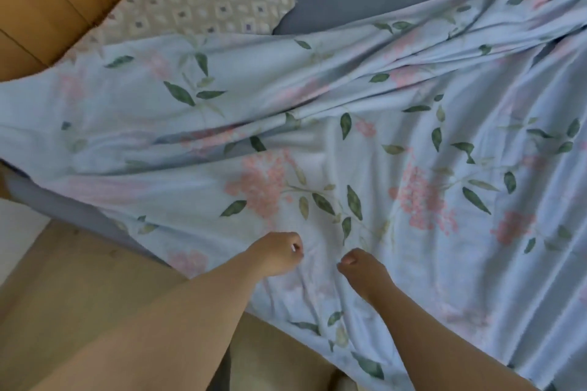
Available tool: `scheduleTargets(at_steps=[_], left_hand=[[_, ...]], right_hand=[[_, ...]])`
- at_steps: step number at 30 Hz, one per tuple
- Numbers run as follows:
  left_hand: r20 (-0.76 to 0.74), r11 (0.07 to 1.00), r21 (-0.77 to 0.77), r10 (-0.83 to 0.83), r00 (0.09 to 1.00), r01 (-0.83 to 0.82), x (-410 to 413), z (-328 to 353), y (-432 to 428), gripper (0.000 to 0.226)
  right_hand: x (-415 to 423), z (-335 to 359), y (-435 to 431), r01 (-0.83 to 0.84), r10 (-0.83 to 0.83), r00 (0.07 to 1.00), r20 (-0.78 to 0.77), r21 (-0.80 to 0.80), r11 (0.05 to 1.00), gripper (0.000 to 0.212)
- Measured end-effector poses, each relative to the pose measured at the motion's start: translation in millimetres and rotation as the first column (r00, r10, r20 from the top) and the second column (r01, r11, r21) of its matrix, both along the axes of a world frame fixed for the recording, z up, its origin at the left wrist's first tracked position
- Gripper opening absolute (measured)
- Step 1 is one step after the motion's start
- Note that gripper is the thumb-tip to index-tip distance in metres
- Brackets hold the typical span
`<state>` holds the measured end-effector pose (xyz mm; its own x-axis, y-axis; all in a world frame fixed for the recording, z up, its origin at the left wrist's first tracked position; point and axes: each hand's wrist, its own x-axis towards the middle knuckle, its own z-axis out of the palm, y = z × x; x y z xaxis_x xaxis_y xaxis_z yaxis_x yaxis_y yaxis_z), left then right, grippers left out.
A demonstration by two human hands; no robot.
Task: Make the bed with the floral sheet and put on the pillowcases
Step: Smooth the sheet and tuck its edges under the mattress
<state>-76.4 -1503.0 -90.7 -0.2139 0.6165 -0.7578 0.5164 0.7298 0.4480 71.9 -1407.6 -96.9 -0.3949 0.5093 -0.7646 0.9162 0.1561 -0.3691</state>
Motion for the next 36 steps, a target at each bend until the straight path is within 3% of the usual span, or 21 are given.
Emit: scheduleTargets(at_steps=[6, 9, 14, 19, 23, 28, 30, 32, 34, 36], left_hand=[[-0.123, 0.996, 0.089, 0.035, 0.992, -0.024, -150.8, 28.4, -23.7, 0.029], [-0.205, 0.986, 0.161, 0.078, 0.976, -0.045, -214.5, 41.2, -28.2, 0.027], [-0.356, 0.957, 0.278, 0.179, 0.917, -0.079, -304.9, 46.5, -15.2, 0.029], [-0.384, 0.912, 0.388, 0.294, 0.875, -0.136, -368.4, 43.4, 27.3, 0.030], [-0.480, 0.889, 0.454, 0.306, 0.822, -0.066, -412.0, 31.4, 83.9, 0.032], [-0.588, 0.915, 0.402, 0.285, 0.757, -0.032, -467.1, -8.6, 158.7, 0.034], [-0.520, 0.941, 0.333, 0.241, 0.819, -0.065, -484.4, -28.5, 170.8, 0.040], [-0.316, 0.931, 0.321, 0.276, 0.908, -0.171, -502.4, -50.9, 179.4, 0.040], [-0.137, 0.915, 0.308, 0.313, 0.940, -0.260, -512.8, -69.4, 179.8, 0.032], [-0.069, 0.911, 0.293, 0.323, 0.944, -0.290, -520.8, -87.9, 181.8, 0.028]], right_hand=[[-150.3, 18.6, -21.9, 0.092, -0.088, 0.995, -0.053, 0.067, 0.994, 0.006], [-206.1, 28.7, -32.7, 0.090, -0.085, 0.994, -0.070, 0.072, 0.993, 0.026], [-273.1, 27.2, -25.4, 0.160, -0.147, 0.980, -0.135, 0.089, 0.983, 0.029], [-333.7, 18.6, 34.0, 0.209, -0.181, 0.973, -0.145, 0.205, 0.956, 0.028], [-391.7, 18.2, 100.2, 0.192, -0.135, 0.976, -0.169, 0.389, 0.901, 0.030], [-467.1, 1.2, 190.6, 0.188, -0.057, 0.967, -0.250, 0.542, 0.819, 0.038], [-490.4, -8.0, 218.9, 0.204, -0.050, 0.951, -0.304, 0.501, 0.841, 0.038], [-515.1, -29.9, 249.0, 0.215, -0.068, 0.945, -0.319, 0.451, 0.866, 0.042], [-528.7, -55.1, 271.0, 0.154, -0.041, 0.971, -0.235, 0.485, 0.861, 0.048], [-533.2, -79.2, 287.9, 0.119, -0.059, 0.989, -0.138, 0.483, 0.867, 0.052]])
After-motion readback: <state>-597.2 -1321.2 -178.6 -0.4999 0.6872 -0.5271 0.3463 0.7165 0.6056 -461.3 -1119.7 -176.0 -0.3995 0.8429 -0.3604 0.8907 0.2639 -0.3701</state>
